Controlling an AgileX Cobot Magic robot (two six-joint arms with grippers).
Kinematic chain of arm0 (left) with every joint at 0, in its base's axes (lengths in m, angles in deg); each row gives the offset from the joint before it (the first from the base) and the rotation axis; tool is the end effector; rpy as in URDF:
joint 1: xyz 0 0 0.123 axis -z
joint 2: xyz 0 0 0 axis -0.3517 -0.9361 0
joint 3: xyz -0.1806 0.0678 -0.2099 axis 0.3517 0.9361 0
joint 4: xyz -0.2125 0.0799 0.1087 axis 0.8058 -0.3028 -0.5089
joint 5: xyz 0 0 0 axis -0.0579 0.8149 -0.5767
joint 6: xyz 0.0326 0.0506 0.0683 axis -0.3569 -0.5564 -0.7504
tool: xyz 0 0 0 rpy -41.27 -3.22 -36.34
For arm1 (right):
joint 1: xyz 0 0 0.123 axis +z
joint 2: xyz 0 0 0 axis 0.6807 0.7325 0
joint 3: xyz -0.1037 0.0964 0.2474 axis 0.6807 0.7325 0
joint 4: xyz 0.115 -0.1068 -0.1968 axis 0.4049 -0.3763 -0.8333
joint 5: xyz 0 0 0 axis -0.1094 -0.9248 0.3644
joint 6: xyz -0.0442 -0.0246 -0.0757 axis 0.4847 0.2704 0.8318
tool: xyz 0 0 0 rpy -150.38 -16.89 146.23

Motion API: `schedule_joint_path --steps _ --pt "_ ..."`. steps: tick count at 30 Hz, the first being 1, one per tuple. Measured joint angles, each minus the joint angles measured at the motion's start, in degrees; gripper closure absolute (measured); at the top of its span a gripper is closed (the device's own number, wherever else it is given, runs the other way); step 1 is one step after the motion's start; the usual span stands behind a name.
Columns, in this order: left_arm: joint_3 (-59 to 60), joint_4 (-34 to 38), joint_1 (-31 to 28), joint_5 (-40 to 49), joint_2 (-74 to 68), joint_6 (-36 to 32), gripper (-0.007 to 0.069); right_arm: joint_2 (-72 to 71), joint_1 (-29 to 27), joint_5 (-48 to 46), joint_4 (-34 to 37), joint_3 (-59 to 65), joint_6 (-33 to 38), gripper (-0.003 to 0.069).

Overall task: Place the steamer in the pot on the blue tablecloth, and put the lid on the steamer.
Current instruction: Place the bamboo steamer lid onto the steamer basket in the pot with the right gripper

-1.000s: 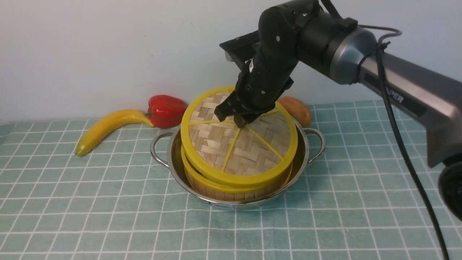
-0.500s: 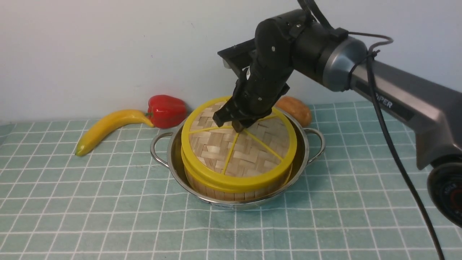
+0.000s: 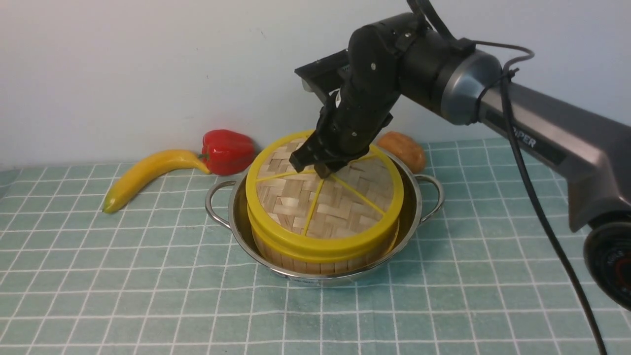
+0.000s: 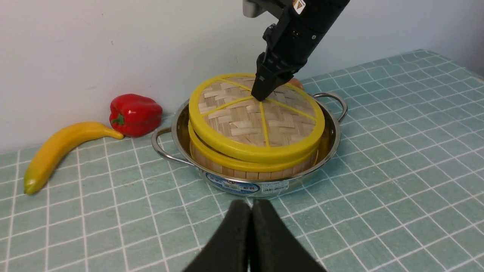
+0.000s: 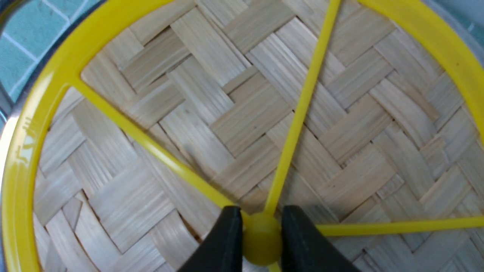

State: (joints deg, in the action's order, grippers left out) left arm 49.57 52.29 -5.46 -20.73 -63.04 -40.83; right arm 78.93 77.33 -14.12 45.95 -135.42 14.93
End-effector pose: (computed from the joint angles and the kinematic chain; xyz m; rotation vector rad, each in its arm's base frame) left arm -0.0041 -0.0125 0.3414 0.3559 1.8382 -0.3091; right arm 0.4096 0.2892 0.2479 -0.7428 2.6764 0.2847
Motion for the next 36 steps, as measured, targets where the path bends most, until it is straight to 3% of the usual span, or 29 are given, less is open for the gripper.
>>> schedule_joint_path --steps 29,32,36 --pt "0.0 -0.1 0.0 0.0 0.0 0.0 0.0613 2.3 0.0 4.0 2.1 -0.4 1.6 0.0512" --pt "0.0 -0.1 0.0 0.0 0.0 0.0 0.0611 2.3 0.0 3.9 2.2 -0.5 1.4 0.0463" --pt "0.0 -0.1 0.0 0.0 0.0 0.0 0.0592 1.8 0.0 3.0 2.4 -0.5 1.4 0.0318"
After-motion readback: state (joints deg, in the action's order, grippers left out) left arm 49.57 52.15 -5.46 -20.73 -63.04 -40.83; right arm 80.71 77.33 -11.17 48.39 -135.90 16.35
